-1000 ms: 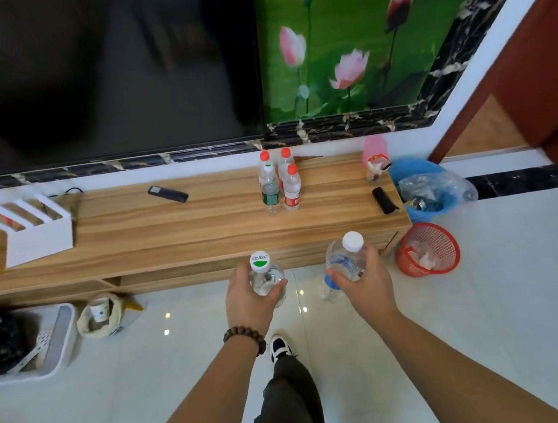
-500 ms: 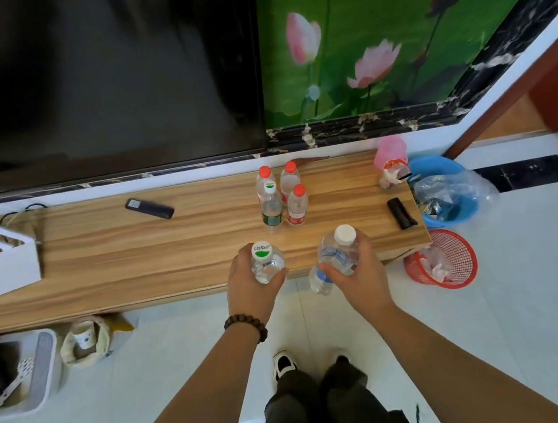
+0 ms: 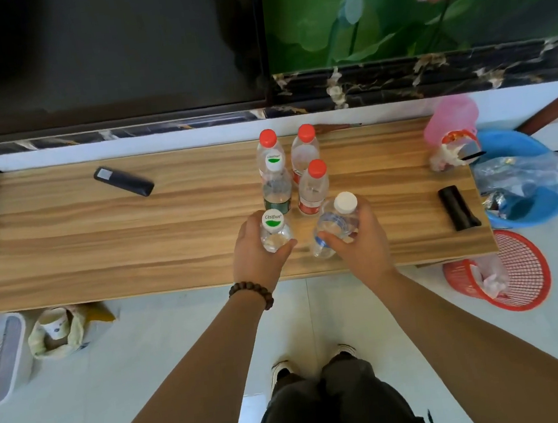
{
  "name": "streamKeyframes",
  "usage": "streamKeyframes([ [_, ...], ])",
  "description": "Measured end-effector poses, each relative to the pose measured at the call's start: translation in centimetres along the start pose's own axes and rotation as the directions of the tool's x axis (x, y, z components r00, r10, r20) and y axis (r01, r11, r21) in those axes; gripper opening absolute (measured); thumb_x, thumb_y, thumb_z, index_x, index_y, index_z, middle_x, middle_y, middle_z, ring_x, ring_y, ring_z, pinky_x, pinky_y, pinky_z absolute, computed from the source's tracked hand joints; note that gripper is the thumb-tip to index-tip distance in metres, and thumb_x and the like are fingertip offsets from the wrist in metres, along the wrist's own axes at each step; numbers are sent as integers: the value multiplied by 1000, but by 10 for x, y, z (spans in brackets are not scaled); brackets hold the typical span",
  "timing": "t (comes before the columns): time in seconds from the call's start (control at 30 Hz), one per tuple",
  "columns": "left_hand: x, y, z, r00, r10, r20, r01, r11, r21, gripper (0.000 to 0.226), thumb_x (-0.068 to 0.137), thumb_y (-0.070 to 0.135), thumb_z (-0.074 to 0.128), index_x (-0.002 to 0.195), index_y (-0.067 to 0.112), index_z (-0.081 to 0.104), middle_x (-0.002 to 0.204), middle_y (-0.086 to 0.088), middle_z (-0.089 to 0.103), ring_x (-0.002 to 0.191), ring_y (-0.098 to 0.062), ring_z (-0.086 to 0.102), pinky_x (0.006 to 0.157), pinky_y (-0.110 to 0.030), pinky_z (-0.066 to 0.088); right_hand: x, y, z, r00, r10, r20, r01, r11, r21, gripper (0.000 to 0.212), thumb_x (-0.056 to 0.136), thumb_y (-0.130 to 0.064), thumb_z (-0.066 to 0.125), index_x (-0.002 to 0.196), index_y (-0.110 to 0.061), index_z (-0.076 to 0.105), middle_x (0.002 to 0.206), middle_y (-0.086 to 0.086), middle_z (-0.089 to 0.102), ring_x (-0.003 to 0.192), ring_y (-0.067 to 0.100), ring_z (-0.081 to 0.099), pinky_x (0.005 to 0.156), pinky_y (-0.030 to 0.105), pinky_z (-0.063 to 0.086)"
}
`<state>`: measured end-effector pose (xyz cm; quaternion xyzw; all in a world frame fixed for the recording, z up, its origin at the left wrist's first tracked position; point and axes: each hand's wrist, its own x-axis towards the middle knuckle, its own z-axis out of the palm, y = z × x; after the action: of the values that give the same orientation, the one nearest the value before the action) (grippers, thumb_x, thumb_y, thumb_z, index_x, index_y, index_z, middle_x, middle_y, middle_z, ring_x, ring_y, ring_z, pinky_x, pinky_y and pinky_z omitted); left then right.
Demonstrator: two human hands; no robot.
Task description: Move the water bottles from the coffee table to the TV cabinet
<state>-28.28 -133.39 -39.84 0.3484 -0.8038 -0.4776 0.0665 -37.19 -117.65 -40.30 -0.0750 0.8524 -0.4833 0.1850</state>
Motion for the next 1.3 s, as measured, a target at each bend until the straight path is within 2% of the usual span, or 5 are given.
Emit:
streamKeyframes([
  [0.13, 16, -25, 17, 1000, 15, 6, -15, 1000, 19, 61, 69, 29, 81, 122, 24, 50, 113, 4, 58, 104, -16, 56, 88, -39, 52, 20, 21, 17, 1000, -15, -3, 15, 1000, 5, 73, 70, -24, 82, 131, -24, 42, 123, -4, 58, 106, 11, 56, 85, 25, 44],
  [0.47, 28, -51, 30, 1000, 13, -23, -13, 1000, 24, 62, 70, 28, 81, 122, 23, 49, 118, 4, 57, 105, -15, 56, 90, -38, 52, 33, 39, 40, 999, -34, -5, 34, 999, 13, 71, 69, -23, 83, 127, -28, 43, 121, -3, 60, 107, 15, 57, 81, 20, 44],
  [0.73, 29, -52, 37, 1000, 18, -19, -18, 1000, 12, 64, 68, 33, 81, 123, 24, 49, 115, 5, 58, 105, -15, 57, 88, -40, 53, 30, 39, 44, 999, -33, 5, 33, 999, 13, 75, 69, -25, 83, 132, -27, 41, 129, -4, 57, 116, 16, 55, 94, 33, 49],
  [1.13, 29, -54, 39, 1000, 28, 5, -28, 999, 19, 63, 70, 33, 81, 123, 23, 48, 118, 4, 57, 105, -15, 57, 88, -35, 53, 29, 43, 42, 999, -37, -15, 37, 999, -17, 76, 68, -28, 83, 131, -28, 42, 127, -3, 58, 115, 17, 57, 94, 38, 51],
  [1.3, 31, -54, 38, 999, -2, 39, 2, 1000, 1, 76, 69, 33, 83, 132, 24, 41, 125, 3, 57, 114, -16, 55, 93, -32, 50, 25, 41, 43, 1000, 0, -9, 0, 1000, 5, 86, 68, -24, 84, 139, -26, 35, 134, -2, 55, 124, 16, 51, 102, 41, 47],
])
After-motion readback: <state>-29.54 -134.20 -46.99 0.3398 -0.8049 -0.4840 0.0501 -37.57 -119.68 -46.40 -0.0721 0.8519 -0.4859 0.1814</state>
